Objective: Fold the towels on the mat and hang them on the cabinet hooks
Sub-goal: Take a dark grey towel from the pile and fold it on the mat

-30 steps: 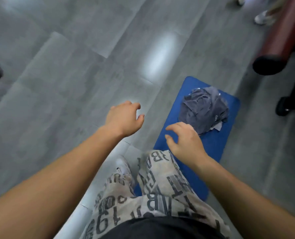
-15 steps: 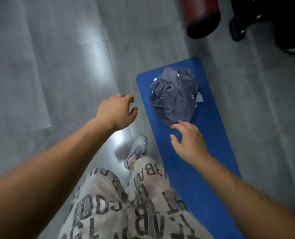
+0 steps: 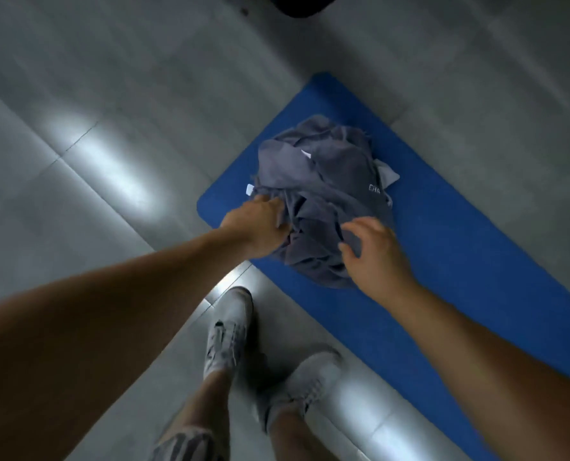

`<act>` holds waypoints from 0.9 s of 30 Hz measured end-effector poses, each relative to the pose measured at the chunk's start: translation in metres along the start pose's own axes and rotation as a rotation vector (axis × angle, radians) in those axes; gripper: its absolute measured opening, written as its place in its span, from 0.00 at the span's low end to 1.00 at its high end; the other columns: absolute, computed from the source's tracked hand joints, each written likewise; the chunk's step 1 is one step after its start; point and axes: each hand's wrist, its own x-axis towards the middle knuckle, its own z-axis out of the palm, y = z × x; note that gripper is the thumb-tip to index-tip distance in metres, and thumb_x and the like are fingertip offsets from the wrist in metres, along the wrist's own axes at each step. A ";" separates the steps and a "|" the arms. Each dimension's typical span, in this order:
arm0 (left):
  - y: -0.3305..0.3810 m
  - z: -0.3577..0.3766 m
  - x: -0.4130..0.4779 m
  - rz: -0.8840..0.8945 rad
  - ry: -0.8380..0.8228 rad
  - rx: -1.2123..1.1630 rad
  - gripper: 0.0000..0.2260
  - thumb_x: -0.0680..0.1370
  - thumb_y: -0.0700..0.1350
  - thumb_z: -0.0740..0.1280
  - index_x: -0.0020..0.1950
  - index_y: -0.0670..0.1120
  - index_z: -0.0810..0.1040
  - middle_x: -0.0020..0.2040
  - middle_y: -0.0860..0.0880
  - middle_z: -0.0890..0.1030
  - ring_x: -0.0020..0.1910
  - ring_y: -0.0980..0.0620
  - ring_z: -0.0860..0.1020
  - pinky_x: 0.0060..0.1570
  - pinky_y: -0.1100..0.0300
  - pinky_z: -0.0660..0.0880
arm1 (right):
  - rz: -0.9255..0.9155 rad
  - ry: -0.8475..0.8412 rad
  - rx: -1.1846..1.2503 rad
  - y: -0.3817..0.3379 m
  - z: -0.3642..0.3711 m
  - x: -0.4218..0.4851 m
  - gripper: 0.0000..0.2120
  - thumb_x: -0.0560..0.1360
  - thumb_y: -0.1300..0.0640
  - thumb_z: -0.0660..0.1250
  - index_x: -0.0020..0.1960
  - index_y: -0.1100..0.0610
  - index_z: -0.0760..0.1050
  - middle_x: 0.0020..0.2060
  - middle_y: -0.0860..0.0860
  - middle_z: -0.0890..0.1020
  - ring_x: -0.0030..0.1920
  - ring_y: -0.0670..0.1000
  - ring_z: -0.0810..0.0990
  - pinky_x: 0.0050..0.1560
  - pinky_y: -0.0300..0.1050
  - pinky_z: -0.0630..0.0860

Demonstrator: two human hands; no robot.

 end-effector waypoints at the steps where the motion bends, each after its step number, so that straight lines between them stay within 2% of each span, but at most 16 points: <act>1: -0.005 0.004 0.024 0.020 0.022 -0.004 0.20 0.82 0.55 0.59 0.74 0.52 0.67 0.72 0.46 0.69 0.66 0.39 0.73 0.59 0.44 0.74 | 0.021 0.031 0.019 0.005 0.011 0.021 0.18 0.78 0.55 0.69 0.66 0.59 0.77 0.69 0.56 0.73 0.69 0.60 0.70 0.69 0.52 0.68; 5: -0.009 0.014 0.099 0.077 0.123 -0.038 0.24 0.82 0.56 0.60 0.77 0.52 0.62 0.78 0.45 0.61 0.74 0.38 0.65 0.62 0.41 0.73 | 0.163 0.091 0.118 0.033 0.026 0.093 0.26 0.77 0.42 0.68 0.71 0.51 0.73 0.77 0.53 0.62 0.76 0.57 0.60 0.74 0.52 0.61; 7: -0.001 0.013 0.124 0.136 0.129 -0.013 0.30 0.82 0.60 0.59 0.81 0.55 0.54 0.82 0.47 0.52 0.79 0.40 0.55 0.69 0.37 0.67 | 0.235 0.086 0.213 0.050 0.020 0.117 0.31 0.75 0.36 0.67 0.73 0.48 0.69 0.78 0.51 0.58 0.78 0.54 0.58 0.75 0.52 0.60; 9: 0.012 0.008 0.144 0.193 0.107 0.012 0.33 0.81 0.64 0.57 0.82 0.58 0.48 0.83 0.49 0.49 0.81 0.41 0.50 0.75 0.37 0.60 | 0.268 0.115 0.274 0.067 0.014 0.134 0.34 0.74 0.33 0.66 0.75 0.48 0.67 0.79 0.51 0.59 0.78 0.53 0.59 0.76 0.49 0.60; 12: 0.029 0.005 0.166 0.145 0.037 0.001 0.39 0.78 0.69 0.60 0.82 0.60 0.43 0.83 0.48 0.51 0.81 0.40 0.49 0.76 0.40 0.55 | 0.269 0.091 0.327 0.089 0.013 0.151 0.37 0.75 0.33 0.65 0.79 0.49 0.61 0.79 0.49 0.60 0.77 0.50 0.61 0.73 0.43 0.59; 14: 0.032 0.004 0.173 0.074 0.017 -0.037 0.45 0.74 0.71 0.64 0.82 0.60 0.41 0.83 0.47 0.52 0.81 0.39 0.49 0.76 0.40 0.54 | 0.262 0.020 0.447 0.094 0.018 0.160 0.41 0.74 0.32 0.65 0.80 0.46 0.54 0.79 0.47 0.59 0.76 0.49 0.62 0.70 0.41 0.61; 16: 0.030 0.005 0.177 0.002 0.020 -0.082 0.49 0.71 0.73 0.66 0.82 0.60 0.42 0.83 0.47 0.52 0.81 0.39 0.50 0.76 0.41 0.55 | 0.236 -0.021 0.469 0.091 0.026 0.169 0.44 0.72 0.29 0.65 0.81 0.43 0.51 0.80 0.47 0.59 0.77 0.50 0.61 0.74 0.46 0.62; 17: 0.031 0.006 0.176 -0.019 0.011 -0.117 0.48 0.70 0.74 0.66 0.82 0.60 0.46 0.82 0.47 0.54 0.80 0.40 0.54 0.75 0.43 0.59 | 0.220 -0.029 0.422 0.089 0.031 0.171 0.43 0.72 0.29 0.64 0.80 0.44 0.53 0.79 0.48 0.61 0.77 0.51 0.62 0.75 0.50 0.62; 19: 0.031 0.011 0.173 0.003 0.010 -0.201 0.37 0.74 0.72 0.65 0.78 0.57 0.62 0.74 0.49 0.70 0.73 0.44 0.69 0.65 0.53 0.69 | 0.208 -0.002 0.346 0.089 0.036 0.167 0.33 0.75 0.32 0.64 0.76 0.44 0.64 0.73 0.49 0.71 0.72 0.53 0.70 0.71 0.53 0.69; 20: 0.031 0.012 0.171 0.034 0.056 -0.225 0.28 0.76 0.69 0.65 0.71 0.55 0.72 0.64 0.52 0.78 0.65 0.46 0.75 0.58 0.54 0.71 | 0.207 0.040 0.348 0.089 0.035 0.161 0.25 0.76 0.35 0.64 0.69 0.44 0.71 0.66 0.49 0.77 0.66 0.54 0.75 0.66 0.54 0.73; 21: 0.032 0.011 0.167 0.067 0.124 -0.229 0.19 0.77 0.66 0.66 0.59 0.54 0.78 0.51 0.55 0.80 0.55 0.49 0.79 0.53 0.53 0.73 | 0.209 0.085 0.359 0.089 0.033 0.153 0.16 0.77 0.37 0.65 0.61 0.43 0.75 0.58 0.48 0.81 0.60 0.53 0.78 0.60 0.52 0.76; 22: 0.034 0.009 0.161 0.104 0.171 -0.240 0.15 0.78 0.63 0.67 0.49 0.52 0.78 0.41 0.55 0.78 0.46 0.50 0.78 0.49 0.53 0.74 | 0.199 0.120 0.376 0.088 0.027 0.142 0.11 0.77 0.39 0.66 0.54 0.44 0.77 0.50 0.48 0.82 0.54 0.52 0.80 0.53 0.50 0.77; 23: 0.037 0.006 0.152 0.126 0.176 -0.260 0.15 0.78 0.61 0.68 0.43 0.50 0.77 0.37 0.54 0.75 0.40 0.52 0.75 0.42 0.56 0.72 | 0.185 0.142 0.387 0.085 0.021 0.130 0.10 0.78 0.41 0.66 0.50 0.47 0.78 0.45 0.48 0.82 0.49 0.50 0.80 0.48 0.46 0.76; 25: 0.047 0.000 0.127 0.149 0.154 -0.323 0.16 0.79 0.57 0.68 0.38 0.48 0.75 0.33 0.53 0.73 0.34 0.55 0.71 0.35 0.58 0.66 | 0.159 0.190 0.442 0.076 0.005 0.103 0.10 0.78 0.45 0.67 0.46 0.52 0.76 0.41 0.49 0.79 0.43 0.41 0.78 0.40 0.37 0.72; 27: 0.065 -0.011 0.094 0.132 0.141 -0.439 0.16 0.79 0.55 0.69 0.39 0.45 0.77 0.34 0.50 0.76 0.33 0.54 0.73 0.35 0.59 0.68 | 0.176 0.229 0.541 0.060 -0.014 0.071 0.09 0.79 0.47 0.68 0.47 0.52 0.74 0.41 0.47 0.77 0.39 0.35 0.76 0.35 0.26 0.67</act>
